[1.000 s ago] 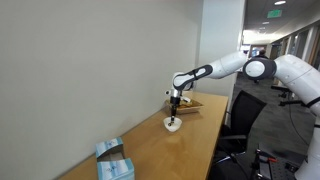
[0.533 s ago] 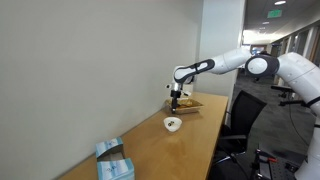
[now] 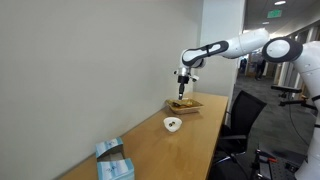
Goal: Move the bowl backward
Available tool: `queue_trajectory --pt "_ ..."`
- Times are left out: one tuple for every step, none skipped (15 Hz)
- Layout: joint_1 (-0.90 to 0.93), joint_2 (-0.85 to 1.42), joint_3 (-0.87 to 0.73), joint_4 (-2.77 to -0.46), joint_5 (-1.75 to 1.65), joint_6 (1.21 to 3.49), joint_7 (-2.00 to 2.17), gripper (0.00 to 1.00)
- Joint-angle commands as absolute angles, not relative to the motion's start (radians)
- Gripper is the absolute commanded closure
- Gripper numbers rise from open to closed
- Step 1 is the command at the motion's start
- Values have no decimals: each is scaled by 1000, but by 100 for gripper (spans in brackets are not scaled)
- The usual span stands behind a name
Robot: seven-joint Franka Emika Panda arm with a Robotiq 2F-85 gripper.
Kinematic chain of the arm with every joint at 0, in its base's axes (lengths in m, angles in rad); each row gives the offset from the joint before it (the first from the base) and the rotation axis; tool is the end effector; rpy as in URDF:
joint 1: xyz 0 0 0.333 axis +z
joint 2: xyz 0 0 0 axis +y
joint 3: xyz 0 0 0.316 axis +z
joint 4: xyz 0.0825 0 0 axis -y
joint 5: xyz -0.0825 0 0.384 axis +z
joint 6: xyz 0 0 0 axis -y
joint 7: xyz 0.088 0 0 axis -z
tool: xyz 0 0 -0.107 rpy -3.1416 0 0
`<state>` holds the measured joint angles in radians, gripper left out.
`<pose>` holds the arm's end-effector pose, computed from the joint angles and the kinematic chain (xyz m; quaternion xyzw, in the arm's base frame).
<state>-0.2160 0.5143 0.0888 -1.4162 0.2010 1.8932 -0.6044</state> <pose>0.6950 -0.0852 0.4025 -0.9733 -0.1969 -0.0250 0.1150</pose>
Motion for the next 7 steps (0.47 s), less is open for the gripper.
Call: queue_trajectory --pt "-175 341 53 -1626 169 1978 -524 0" --pt "-167 305 45 -1665 157 1991 -511 0" --pt "-161 270 41 -1701 151 2002 -498 0" --pt "-156 237 35 -1736 142 2009 -487 0" --pt "-152 208 30 -1768 139 2013 -480 0" --pt "-148 183 23 -1799 135 2022 -478 0" --pt "-146 161 20 -1825 136 2024 -480 0"
